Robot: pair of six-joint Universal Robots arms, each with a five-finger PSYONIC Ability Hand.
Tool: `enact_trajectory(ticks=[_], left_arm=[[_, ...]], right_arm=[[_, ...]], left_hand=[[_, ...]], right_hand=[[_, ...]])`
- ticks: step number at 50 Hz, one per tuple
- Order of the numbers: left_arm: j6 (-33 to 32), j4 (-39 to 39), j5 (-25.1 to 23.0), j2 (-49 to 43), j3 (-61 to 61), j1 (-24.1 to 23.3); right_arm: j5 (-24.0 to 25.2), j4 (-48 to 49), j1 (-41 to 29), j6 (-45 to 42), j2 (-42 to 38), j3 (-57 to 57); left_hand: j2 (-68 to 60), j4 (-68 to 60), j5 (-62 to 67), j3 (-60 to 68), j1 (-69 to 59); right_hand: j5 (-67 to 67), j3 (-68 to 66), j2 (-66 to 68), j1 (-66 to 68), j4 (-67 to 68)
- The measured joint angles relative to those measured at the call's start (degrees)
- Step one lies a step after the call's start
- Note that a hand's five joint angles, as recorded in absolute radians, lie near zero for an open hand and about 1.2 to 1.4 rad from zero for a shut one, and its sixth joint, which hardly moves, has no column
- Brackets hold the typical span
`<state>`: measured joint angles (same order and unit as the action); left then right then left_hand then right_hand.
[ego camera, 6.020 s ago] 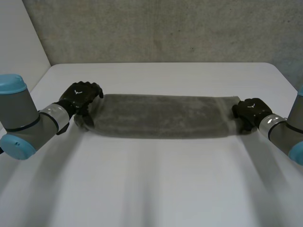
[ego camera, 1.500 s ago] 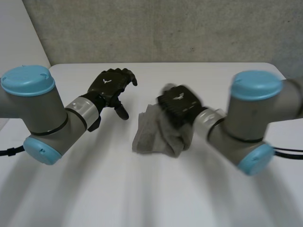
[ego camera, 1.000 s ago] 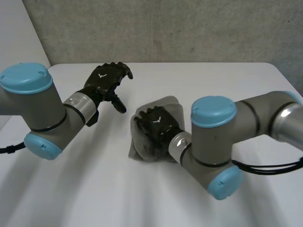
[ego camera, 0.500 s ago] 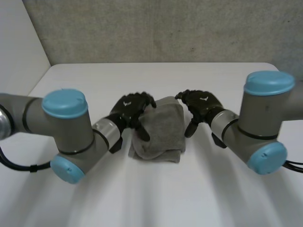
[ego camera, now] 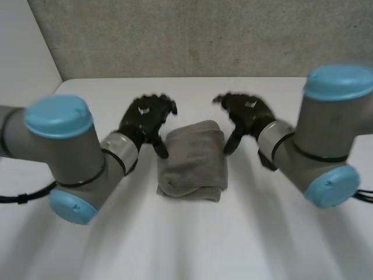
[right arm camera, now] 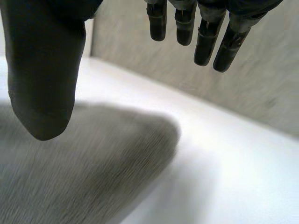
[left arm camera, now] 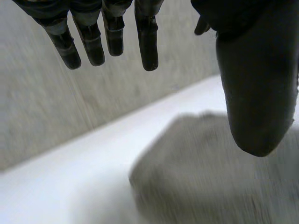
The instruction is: Fold the towel.
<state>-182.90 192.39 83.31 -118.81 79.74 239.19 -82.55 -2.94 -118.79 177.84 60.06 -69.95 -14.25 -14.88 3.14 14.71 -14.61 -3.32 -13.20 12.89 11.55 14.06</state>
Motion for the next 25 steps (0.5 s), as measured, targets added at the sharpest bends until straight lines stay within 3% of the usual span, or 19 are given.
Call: enact_trajectory(ticks=[11, 18, 25], left_arm=[[-0.2, -3.1, 4.3, 15.0, -1.1, 3.1], [0.2, -9.6, 7.0, 17.5, -3.9, 8.1], [3.0, -14.6, 7.1, 17.0, -5.6, 9.9]], right_arm=[[-12.4, -0.1, 2.2, -6.8, 15.1, -2.0], [-14.7, -0.5, 3.7, -11.2, 15.9, -2.4], [-14.2, -1.3, 4.8, -11.8, 15.3, -1.6]], left_hand=[[0.0, 0.0, -0.1, 0.0, 0.0], [0.0, 0.0, -0.1, 0.0, 0.0], [0.0, 0.0, -0.1, 0.0, 0.0]], right_hand=[[0.0, 0.0, 0.0, 0.0, 0.0], [0.0, 0.0, 0.0, 0.0, 0.0], [0.0, 0.0, 0.0, 0.0, 0.0]])
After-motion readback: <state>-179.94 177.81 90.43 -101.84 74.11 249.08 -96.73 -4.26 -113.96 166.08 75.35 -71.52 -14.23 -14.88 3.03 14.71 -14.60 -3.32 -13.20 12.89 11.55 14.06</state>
